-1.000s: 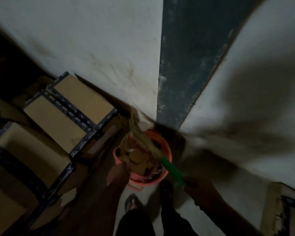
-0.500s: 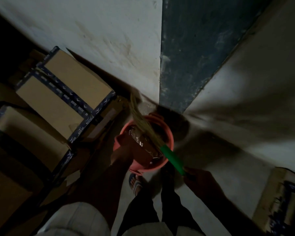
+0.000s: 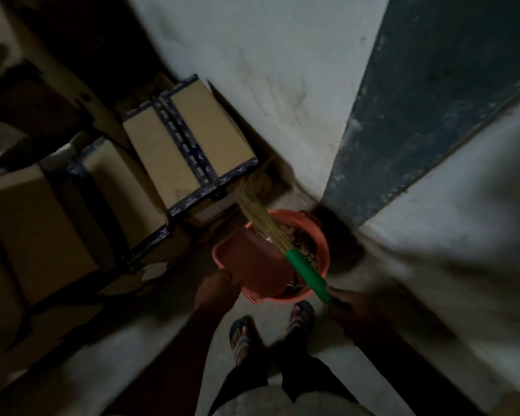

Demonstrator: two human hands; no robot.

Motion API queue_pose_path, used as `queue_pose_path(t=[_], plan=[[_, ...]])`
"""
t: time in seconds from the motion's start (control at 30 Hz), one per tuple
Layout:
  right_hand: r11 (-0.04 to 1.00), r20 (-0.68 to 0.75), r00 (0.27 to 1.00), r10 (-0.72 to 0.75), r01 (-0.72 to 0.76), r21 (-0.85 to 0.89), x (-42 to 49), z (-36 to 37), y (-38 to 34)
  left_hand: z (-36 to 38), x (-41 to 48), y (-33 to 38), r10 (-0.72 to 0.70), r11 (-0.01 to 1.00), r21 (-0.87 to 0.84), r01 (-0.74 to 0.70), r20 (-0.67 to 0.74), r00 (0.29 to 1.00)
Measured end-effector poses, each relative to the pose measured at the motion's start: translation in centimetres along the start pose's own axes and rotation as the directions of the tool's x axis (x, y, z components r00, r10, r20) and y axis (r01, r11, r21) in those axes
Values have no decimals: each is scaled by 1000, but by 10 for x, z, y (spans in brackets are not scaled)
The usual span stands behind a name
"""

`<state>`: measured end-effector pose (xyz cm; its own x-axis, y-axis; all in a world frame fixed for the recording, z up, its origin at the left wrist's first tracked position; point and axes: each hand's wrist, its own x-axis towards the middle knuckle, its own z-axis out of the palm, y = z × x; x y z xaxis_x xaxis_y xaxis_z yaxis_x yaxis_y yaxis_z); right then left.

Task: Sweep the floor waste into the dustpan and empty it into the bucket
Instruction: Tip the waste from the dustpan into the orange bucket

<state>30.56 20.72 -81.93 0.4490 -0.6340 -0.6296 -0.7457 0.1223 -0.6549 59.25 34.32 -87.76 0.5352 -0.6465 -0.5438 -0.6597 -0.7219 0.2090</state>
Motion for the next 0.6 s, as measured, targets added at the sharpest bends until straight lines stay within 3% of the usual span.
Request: queue_pose_path(t=[0.07, 0.13, 0.27, 0.33, 0.47, 0.6], plan=[[998, 27, 999, -38, 39, -56, -2, 0, -2, 9, -30, -19, 84, 996, 50, -79, -116, 990], [990, 75, 994, -78, 87, -115, -8, 3, -10, 13, -62, -33, 100, 995, -4, -103, -188, 977], [951, 147, 974, -170, 201, -235, -29, 22, -37, 19, -126, -53, -121, 931, -366, 12, -276, 954], [926, 220, 954, -204, 261, -272, -45, 37, -47, 32, -159, -68, -166, 911, -412, 26, -309, 937], [862, 336, 901, -274, 385, -329, -85, 84, -59, 78, -237, -113, -417, 805, -561, 195, -301, 858], [731, 487, 810, -326, 543, -413, -143, 147, -54, 135, -347, -161, -568, 730, -619, 290, -312, 762]])
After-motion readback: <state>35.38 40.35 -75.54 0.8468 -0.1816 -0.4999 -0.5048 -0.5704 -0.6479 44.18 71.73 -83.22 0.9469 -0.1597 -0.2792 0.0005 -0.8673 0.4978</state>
